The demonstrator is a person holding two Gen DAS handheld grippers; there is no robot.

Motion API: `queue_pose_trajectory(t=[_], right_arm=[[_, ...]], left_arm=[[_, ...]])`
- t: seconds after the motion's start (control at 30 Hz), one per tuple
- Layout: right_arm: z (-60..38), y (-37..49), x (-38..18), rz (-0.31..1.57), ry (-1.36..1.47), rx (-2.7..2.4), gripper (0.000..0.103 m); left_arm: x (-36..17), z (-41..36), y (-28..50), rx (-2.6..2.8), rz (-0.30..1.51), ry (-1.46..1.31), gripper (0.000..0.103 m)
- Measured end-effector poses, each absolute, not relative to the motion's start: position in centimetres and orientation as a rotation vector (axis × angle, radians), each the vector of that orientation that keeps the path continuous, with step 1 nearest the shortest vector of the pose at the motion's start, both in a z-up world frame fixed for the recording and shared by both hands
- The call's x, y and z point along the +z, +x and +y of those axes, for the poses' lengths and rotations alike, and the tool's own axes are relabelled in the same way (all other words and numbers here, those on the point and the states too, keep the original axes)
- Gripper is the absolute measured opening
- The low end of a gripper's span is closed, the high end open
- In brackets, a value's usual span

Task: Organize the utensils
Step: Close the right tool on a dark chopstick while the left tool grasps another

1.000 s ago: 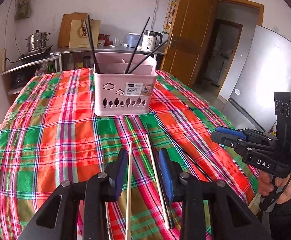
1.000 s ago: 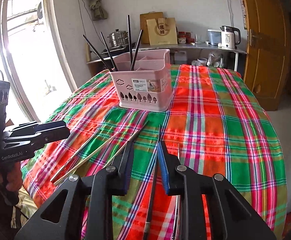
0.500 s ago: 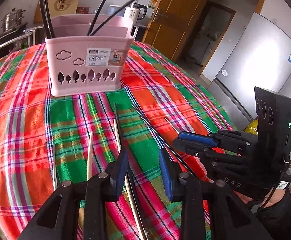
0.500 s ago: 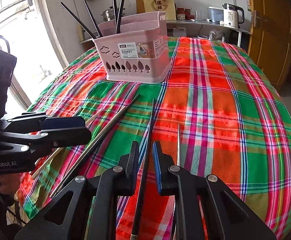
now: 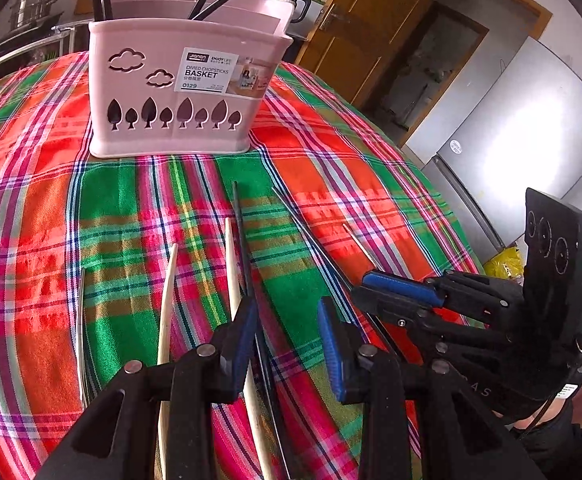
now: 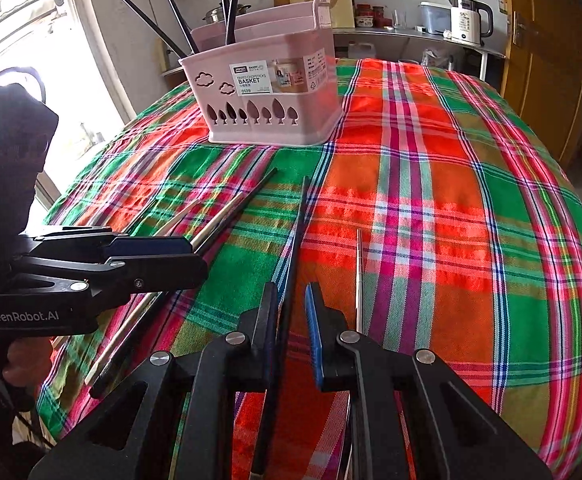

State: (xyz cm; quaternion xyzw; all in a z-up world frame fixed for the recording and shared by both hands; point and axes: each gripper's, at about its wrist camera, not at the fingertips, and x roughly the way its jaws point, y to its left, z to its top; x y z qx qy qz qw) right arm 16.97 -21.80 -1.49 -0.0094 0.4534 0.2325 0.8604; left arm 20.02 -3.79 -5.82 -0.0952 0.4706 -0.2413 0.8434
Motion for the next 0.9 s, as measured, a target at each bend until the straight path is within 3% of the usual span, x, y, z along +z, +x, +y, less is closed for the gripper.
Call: queue_pose_trajectory(t=[0.37, 0.63, 0.9], right_arm=[[-22.1, 17.3, -1.6, 0.963, -0.032, 0.472, 0.015], [-21.8, 19.0, -1.7, 0.978, -0.028, 0.439, 0.015], [-20.6, 21.0, -1.7, 0.994, -0.062, 0.428, 0.015]], left_arm=[[-6.2, -5.6, 21.6, -0.450, 0.999, -0.110, 0.032], [-6.3, -6.8, 23.7, -0.381, 0.997, -0.028, 0.009], [-6.4, -7.3, 24.8, -0.382, 1.015, -0.012, 0.008]])
